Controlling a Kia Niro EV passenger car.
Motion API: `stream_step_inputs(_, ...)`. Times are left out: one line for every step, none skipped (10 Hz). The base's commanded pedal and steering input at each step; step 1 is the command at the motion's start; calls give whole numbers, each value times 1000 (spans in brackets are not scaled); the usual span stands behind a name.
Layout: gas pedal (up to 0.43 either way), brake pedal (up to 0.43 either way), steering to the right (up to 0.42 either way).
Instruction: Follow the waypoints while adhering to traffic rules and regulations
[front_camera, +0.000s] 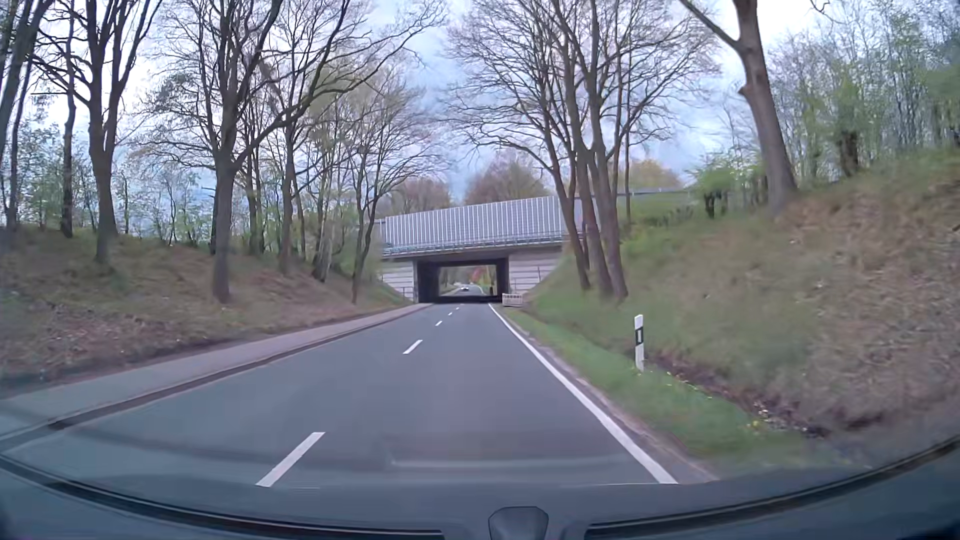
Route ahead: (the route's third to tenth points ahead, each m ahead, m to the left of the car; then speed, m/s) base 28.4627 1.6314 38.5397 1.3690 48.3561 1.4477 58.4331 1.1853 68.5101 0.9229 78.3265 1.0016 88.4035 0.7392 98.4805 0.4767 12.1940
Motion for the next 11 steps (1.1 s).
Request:
stream_step_inputs(67,0,-5)
stream_step_inputs(67,0,-5)
stream_step_inputs(67,0,-5)
stream_step_inputs(67,0,-5)
stream_step_inputs(67,0,-5)
stream_step_inputs(59,0,-5)
stream_step_inputs(39,0,-5)
stream_step_inputs(20,0,-5)
stream_step_inputs(20,0,-4)
stream_step_inputs(20,0,-4)
stream_step_inputs(28,0,-4)
